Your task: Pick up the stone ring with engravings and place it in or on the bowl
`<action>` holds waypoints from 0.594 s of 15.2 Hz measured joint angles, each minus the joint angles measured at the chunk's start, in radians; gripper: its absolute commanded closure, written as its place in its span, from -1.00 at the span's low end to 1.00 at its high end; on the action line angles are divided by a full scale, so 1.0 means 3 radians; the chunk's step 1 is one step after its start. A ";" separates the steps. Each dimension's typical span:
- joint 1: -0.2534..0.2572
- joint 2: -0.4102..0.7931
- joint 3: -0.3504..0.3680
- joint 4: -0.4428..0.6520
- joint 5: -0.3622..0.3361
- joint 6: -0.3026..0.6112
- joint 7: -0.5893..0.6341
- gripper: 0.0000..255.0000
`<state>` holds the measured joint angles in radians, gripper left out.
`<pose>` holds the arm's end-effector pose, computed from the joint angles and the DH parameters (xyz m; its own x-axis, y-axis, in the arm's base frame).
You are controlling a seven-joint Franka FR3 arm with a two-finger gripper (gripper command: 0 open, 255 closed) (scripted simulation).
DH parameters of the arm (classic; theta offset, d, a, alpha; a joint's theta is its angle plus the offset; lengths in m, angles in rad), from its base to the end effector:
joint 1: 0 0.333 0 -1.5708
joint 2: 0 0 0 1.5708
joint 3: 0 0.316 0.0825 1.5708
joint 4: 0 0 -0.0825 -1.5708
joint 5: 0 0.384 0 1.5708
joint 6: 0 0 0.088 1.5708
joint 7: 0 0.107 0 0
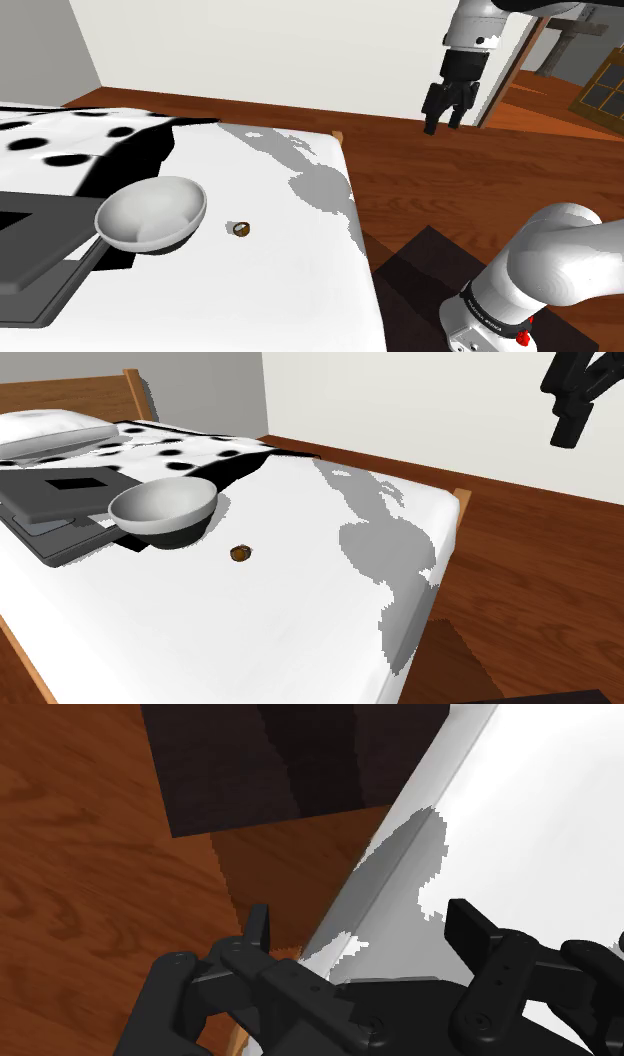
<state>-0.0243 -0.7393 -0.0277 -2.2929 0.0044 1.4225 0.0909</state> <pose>0.3034 -0.0179 0.5935 0.9824 -0.1318 -0.1324 -0.1344 -0.9909 -0.0111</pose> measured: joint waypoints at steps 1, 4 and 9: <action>0.0000 0.0000 0.0000 0.0000 0.0000 0.0000 0.0000 -1.00; 0.0015 0.0035 0.0133 -0.0119 0.0149 0.0138 0.0236 -1.00; 0.0058 0.0152 0.0432 -0.0268 0.0487 0.0401 0.0774 -1.00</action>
<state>-0.0071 -0.6938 0.1019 -2.3731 0.1507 1.5429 0.3230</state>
